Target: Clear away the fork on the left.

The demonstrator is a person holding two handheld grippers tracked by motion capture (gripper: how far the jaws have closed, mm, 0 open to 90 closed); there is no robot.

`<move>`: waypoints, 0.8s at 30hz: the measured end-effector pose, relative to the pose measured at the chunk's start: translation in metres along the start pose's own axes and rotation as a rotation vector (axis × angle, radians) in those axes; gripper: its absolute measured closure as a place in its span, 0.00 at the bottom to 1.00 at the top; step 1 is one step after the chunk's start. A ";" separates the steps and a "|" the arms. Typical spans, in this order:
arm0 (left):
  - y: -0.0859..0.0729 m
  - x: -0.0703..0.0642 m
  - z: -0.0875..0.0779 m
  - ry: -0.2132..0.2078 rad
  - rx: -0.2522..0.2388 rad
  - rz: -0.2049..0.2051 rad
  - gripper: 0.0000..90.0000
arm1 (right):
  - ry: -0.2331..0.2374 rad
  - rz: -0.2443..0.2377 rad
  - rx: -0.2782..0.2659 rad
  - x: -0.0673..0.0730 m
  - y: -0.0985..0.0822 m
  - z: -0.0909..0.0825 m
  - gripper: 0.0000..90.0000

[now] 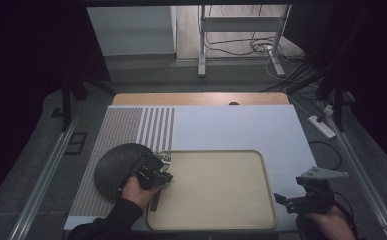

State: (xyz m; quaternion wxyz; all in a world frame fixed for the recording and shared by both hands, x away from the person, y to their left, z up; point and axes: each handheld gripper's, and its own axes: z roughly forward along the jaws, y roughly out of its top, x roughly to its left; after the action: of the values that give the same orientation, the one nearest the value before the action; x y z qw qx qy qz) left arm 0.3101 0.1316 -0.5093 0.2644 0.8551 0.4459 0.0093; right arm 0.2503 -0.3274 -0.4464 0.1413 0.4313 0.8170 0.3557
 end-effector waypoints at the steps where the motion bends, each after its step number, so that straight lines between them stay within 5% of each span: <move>1: 0.000 0.000 -0.001 0.001 -0.003 0.004 0.87 | 0.000 0.000 0.000 0.000 0.000 0.000 0.00; 24: -0.002 0.002 -0.013 0.023 -0.067 0.030 0.49 | 0.001 0.000 0.000 0.000 0.000 0.000 0.00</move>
State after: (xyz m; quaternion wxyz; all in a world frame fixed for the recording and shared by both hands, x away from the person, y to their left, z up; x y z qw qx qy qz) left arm 0.3067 0.1394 -0.4996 0.2876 0.8522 0.4354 0.0382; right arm 0.2502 -0.3274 -0.4463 0.1411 0.4311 0.8170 0.3560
